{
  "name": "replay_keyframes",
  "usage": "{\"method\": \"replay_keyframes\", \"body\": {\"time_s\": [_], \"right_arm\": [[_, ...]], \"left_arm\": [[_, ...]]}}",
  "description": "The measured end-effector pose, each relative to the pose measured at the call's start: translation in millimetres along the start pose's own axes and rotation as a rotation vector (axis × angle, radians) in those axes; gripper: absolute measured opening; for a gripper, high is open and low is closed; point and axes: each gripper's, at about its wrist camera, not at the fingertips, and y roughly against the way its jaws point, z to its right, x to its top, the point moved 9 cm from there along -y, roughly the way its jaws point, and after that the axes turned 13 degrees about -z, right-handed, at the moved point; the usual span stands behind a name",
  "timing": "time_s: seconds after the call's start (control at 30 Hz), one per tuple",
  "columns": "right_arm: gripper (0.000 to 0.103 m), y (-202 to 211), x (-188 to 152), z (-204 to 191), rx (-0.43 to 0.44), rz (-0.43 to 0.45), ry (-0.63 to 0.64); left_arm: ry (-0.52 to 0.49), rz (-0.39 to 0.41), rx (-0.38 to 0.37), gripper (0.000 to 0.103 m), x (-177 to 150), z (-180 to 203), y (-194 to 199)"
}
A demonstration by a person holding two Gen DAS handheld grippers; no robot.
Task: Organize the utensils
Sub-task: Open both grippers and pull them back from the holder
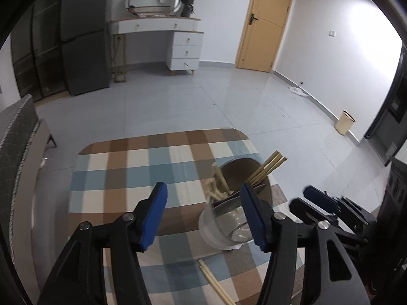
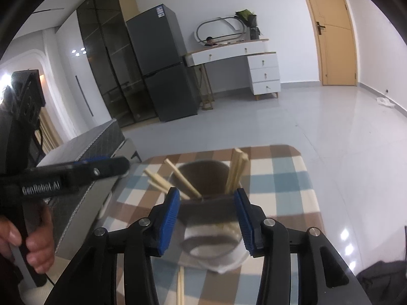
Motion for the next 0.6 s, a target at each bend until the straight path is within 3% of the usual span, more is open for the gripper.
{"method": "replay_keyframes", "body": {"time_s": [0.17,0.23,0.37,0.6], "right_arm": [[0.055,20,-17,-9,0.008,0.006,-0.012],[0.064,28,-22,-15,0.010,0.019,0.002],[0.070,40,-31,-26,0.006,0.041,0.030],[0.076,43,-48,-40,-0.021,0.043,0.057]], "left_arm": [[0.025,0.059,0.047,0.064,-13,-8,25],[0.034,0.088,0.069,0.069,-19,-12,33],[0.053,0.137,0.122,0.082,-32,-17,47],[0.092,0.177,0.139,0.086,-49,-27,54]]}}
